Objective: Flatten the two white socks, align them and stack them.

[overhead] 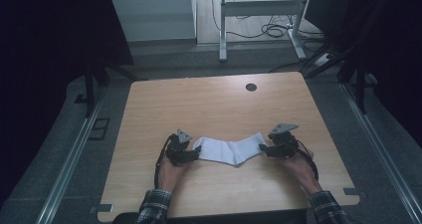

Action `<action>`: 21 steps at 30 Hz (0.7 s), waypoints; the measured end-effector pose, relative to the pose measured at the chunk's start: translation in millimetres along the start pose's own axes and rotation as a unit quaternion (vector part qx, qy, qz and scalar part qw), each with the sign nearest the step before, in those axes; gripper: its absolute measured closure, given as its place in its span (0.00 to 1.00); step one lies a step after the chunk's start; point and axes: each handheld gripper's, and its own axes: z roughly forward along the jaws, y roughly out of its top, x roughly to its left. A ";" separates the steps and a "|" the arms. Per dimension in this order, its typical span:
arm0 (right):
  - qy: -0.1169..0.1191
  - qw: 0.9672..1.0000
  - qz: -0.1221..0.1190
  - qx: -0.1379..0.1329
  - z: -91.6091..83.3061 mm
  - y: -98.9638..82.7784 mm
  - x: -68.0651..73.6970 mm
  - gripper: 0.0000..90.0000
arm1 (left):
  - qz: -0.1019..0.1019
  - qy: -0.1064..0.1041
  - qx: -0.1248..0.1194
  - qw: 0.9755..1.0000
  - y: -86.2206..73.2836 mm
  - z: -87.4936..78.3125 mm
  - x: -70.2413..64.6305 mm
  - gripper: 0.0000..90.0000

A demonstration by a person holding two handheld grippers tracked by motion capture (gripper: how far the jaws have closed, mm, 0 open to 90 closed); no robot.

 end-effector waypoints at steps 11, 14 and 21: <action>0.017 1.000 0.004 -0.007 -7.0 1.1 3.0 0.29 | -0.025 -0.030 -0.029 0.999 2.4 -10.7 0.0 0.28; 0.019 1.000 0.002 -0.005 -8.6 1.5 5.6 0.25 | -0.026 -0.044 -0.033 0.998 2.8 -14.2 -1.2 0.25; 0.020 1.000 -0.012 -0.014 -21.3 5.8 11.8 0.18 | -0.020 -0.065 -0.042 0.997 5.0 -26.4 -7.3 0.18</action>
